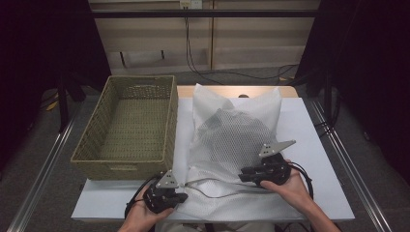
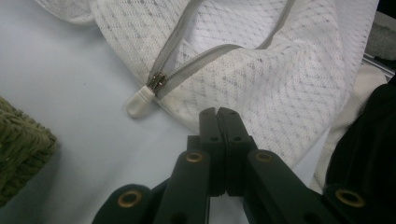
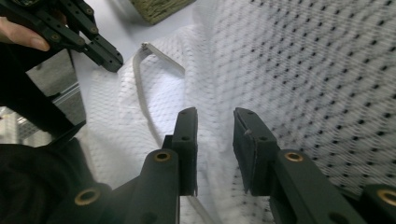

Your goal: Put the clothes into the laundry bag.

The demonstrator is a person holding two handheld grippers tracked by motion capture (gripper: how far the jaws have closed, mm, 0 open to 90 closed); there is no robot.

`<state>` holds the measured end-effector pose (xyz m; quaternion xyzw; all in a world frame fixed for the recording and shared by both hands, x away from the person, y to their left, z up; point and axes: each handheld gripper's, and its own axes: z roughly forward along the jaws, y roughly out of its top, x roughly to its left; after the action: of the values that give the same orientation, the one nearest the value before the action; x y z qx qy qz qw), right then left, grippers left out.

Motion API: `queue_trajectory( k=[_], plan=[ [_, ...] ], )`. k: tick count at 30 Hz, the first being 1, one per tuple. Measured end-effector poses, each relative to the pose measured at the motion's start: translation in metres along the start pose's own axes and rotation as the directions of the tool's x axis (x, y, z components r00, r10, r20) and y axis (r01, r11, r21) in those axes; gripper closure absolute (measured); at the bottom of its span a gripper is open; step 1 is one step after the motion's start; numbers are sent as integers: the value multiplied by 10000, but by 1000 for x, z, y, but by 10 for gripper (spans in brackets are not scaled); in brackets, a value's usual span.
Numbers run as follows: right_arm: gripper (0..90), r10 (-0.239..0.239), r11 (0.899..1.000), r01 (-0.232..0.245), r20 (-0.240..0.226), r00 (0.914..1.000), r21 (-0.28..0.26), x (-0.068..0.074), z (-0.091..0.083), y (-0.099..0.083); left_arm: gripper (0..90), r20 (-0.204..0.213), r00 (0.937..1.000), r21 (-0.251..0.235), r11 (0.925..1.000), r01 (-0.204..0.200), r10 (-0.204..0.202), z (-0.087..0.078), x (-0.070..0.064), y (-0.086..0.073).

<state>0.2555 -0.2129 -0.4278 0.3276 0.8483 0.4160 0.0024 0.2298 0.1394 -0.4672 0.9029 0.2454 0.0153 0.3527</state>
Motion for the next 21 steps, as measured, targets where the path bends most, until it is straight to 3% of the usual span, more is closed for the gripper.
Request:
queue_trajectory(
  k=[7, 11, 17, 21],
  plan=[
    [707, -306, 9991, 311, -157, 9994, 295, 8, 5, 6, 895, 86, 10000, 139, 9999, -7, 5, -10, -2, -8],
    [672, -417, 9979, 424, -143, 9990, 481, 10, 11, 10, 894, 68, 9997, 346, 9991, -234, 232, -16, -6, -13],
    [597, -699, 9944, 703, -77, 9975, 783, 19, 26, 20, 894, 112, 9999, 338, 9994, -94, 90, -20, -5, -15],
    [613, -956, 9919, 977, -290, 9950, 808, 29, 37, 29, 894, 166, 9998, 204, 9998, -67, 64, -19, -5, -16]
  ],
)
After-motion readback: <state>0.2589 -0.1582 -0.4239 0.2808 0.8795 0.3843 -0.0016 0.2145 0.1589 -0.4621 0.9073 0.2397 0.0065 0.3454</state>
